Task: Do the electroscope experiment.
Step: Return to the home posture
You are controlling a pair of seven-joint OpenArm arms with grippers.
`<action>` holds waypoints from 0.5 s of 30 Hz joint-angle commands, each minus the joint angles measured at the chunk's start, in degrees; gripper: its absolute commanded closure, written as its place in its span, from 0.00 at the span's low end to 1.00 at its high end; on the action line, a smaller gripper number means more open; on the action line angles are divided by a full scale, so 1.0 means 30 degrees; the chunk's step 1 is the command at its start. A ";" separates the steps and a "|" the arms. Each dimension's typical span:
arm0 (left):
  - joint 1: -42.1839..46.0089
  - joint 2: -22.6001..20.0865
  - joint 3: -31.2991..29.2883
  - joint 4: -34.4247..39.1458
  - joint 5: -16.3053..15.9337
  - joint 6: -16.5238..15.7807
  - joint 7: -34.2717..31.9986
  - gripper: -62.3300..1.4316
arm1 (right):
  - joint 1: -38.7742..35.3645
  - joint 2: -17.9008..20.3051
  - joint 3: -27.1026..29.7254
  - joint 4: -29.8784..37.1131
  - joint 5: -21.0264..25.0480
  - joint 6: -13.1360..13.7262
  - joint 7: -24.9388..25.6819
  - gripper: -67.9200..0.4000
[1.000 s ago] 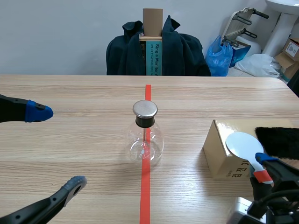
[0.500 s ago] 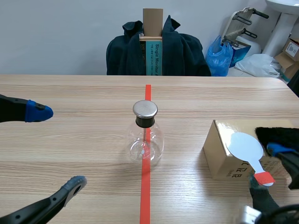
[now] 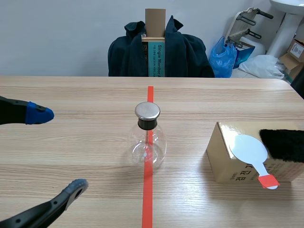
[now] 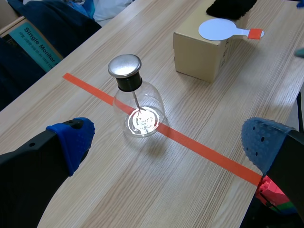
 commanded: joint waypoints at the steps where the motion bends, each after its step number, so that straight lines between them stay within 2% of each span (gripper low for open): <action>1: -0.0058 0.0102 0.0022 0.0240 -0.0131 -0.0029 -0.0255 0.00 | 0.0328 0.0787 0.0430 0.1166 0.1253 0.0408 0.0481 0.30; 4: -0.0058 0.0102 0.0022 0.0240 -0.0131 -0.0029 -0.0248 0.00 | 0.0474 0.2113 0.0780 0.2492 0.3920 0.2033 0.0583 0.30; 8: -0.0058 0.0102 0.0022 0.0240 -0.0131 -0.0029 -0.0248 0.00 | 0.1494 0.3971 0.1399 0.3912 0.6819 0.4641 0.0036 0.30; 12: -0.0102 0.0102 0.0022 0.0240 -0.0131 -0.0029 -0.0226 0.00 | 0.3672 0.5253 0.1530 0.5085 0.8837 0.7810 -0.2164 0.30; 15: -0.0102 0.0102 0.0022 0.0240 -0.0131 -0.0029 -0.0182 0.00 | 0.5559 0.5399 0.1523 0.5865 0.9850 1.0440 -0.4058 0.30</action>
